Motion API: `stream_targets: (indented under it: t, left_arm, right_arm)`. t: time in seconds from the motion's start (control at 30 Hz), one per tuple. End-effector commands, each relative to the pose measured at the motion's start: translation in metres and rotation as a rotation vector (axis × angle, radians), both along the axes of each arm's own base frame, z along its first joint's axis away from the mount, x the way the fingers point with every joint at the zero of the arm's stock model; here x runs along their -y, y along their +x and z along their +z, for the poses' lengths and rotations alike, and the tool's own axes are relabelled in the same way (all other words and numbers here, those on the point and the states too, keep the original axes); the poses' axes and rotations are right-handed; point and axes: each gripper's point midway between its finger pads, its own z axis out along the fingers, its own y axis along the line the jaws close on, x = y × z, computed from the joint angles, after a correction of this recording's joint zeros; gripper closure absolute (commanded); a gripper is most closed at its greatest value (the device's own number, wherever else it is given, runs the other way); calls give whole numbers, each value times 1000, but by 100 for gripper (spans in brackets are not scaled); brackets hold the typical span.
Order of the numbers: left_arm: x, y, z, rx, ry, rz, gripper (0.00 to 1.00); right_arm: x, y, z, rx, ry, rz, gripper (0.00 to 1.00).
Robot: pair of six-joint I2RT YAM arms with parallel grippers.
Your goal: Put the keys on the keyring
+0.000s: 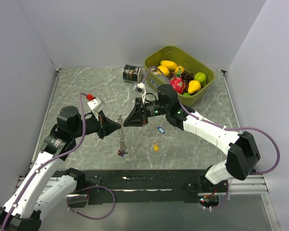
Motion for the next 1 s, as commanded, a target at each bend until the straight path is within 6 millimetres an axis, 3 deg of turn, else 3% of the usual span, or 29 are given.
stream_targets:
  t: [0.0,0.2,0.43,0.97]
  left_arm:
    - [4,-5,25,81,-52,-36,99]
    - [5,-6,26,82,-61,-41,99]
    - [2,-6,19,81,-42,-24,99]
    - [-8,1,-2,75,-2,53,99]
  right_arm:
    - [2,1,18,40,52,0,80]
    - [0,3,21,32,52,-1,100]
    - [6,4,18,23,44,-15,100]
    - [19,-7,44,37,123,30,100]
